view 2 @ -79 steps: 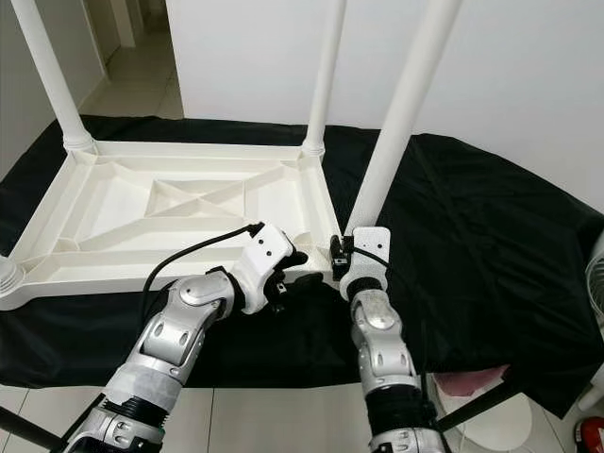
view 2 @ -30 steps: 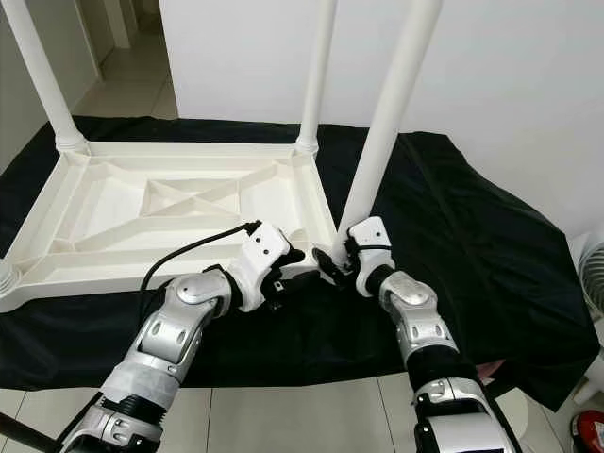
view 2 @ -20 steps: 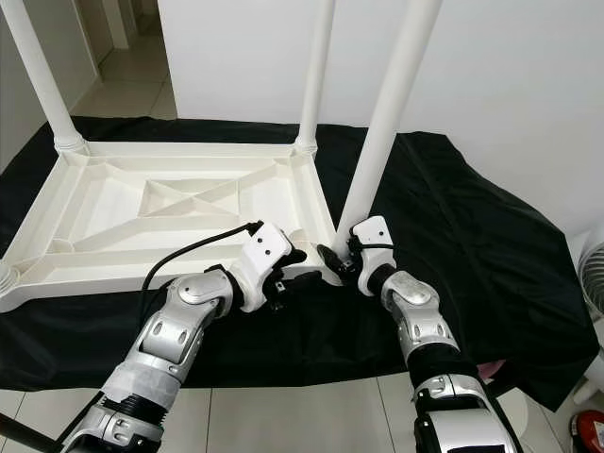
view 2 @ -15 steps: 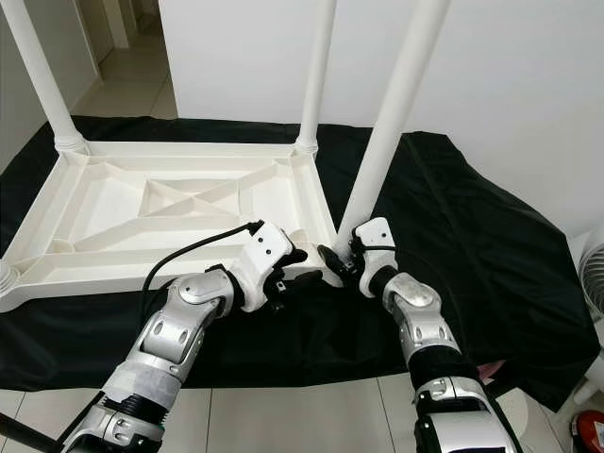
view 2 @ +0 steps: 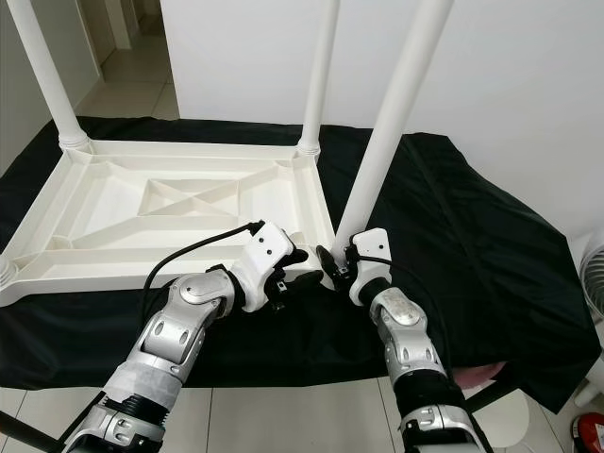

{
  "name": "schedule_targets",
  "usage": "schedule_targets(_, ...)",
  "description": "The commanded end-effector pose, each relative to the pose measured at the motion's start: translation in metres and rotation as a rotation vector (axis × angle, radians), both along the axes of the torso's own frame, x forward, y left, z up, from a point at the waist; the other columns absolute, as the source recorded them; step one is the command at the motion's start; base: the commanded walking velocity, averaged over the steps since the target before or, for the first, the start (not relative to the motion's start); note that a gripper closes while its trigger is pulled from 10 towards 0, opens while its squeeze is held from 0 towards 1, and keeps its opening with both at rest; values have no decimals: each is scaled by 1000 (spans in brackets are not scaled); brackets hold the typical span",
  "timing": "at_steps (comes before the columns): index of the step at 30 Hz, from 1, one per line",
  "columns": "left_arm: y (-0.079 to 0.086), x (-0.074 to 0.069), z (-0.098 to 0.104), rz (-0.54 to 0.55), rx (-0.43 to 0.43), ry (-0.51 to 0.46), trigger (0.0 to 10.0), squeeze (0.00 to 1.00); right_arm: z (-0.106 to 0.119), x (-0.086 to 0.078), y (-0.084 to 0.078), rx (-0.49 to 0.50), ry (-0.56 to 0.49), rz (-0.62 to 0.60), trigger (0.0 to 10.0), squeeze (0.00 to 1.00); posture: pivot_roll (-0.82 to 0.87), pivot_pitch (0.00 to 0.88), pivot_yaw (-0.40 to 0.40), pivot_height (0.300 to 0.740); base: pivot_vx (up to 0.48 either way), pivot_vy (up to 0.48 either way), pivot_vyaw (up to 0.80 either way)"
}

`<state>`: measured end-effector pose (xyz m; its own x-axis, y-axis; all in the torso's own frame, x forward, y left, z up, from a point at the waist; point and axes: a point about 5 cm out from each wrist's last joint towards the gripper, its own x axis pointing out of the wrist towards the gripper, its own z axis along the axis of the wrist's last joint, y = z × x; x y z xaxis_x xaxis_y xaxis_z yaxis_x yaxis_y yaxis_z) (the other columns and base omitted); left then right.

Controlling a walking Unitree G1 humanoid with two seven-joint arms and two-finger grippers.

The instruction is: Building children table

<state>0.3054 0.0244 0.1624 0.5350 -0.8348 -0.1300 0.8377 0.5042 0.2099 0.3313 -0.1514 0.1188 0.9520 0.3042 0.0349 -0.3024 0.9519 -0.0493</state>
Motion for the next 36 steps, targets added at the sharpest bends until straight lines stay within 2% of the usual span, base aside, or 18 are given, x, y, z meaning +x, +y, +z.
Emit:
schedule_targets(1, -1, 2, -1, 103, -15, -11, 10000, 0, -14, -5, 2, 68, 77, -174, 10000, 0, 41, 23, -44, 740, 0, 0, 0)
schedule_targets(3, -1, 2, -1, 101, -16, -10, 10000, 0, -14, -6, 4, 87, 79, -293, 10000, 0, 39, 20, -46, 740, 0, 0, 0)
schedule_targets(4, -1, 2, -1, 101, -16, -10, 10000, 0, -14, -6, 4, 87, 79, -293, 10000, 0, 39, 20, -46, 740, 0, 0, 0)
schedule_targets(6, -2, 2, -1, 99, -18, -10, 10000, 0, -15, -9, 9, 96, 75, -382, 10000, 0, 38, 19, -49, 740, 0, 0, 0)
schedule_targets(10, -3, 2, -1, 97, -19, -8, 10000, 0, -15, -11, 15, 104, 77, -422, 10000, 0, 38, 17, -49, 740, 0, 0, 0)
schedule_targets(11, -4, 1, -1, 95, -20, -8, 10000, 0, -15, -12, 21, 110, 79, -407, 10000, 0, 38, 16, -49, 740, 0, 0, 0)
schedule_targets(15, -4, 1, -2, 92, -20, -8, 10000, 0, -13, -16, 25, 119, 69, -378, 10000, 0, 35, 13, -51, 740, 0, 0, 0)
schedule_targets(16, -5, 1, -2, 91, -20, -8, 10000, 0, -12, -18, 24, 118, 66, -384, 10000, 1000, 36, 12, -51, 740, 0, 0, 0)
schedule_targets(20, -4, 0, -2, 91, -20, -7, 10000, 0, -9, -20, 21, 147, 58, -367, 10000, 1000, 38, 11, -53, 740, 0, 0, 0)
schedule_targets(22, -3, -1, -4, 92, -17, -4, 10000, 0, -3, -23, 18, 167, 22, -334, 10000, 1000, 39, 12, -56, 740, 0, 0, 0)
schedule_targets(27, -2, -2, -5, 94, -15, -2, 10000, 0, -1, -26, 14, 156, 7, -322, 10000, 1000, 37, 10, -57, 740, 0, 0, 0)
schedule_targets(31, -3, -2, -5, 95, -13, -1, 10000, 0, -5, -33, -13, 110, 30, -264, 10000, 1000, 33, 6, -57, 740, 0, 0, 0)
schedule_targets(32, -3, -2, -5, 95, -14, -1, 10000, 0, -3, -34, -17, 100, 24, -228, 10000, 0, 31, 5, -55, 740, 0, 0, 0)
schedule_targets(36, -4, 0, -4, 92, -15, -2, 10000, 0, 3, -33, -26, 75, 3, -138, 10000, 0, 28, 3, -52, 740, 0, 0, 0)
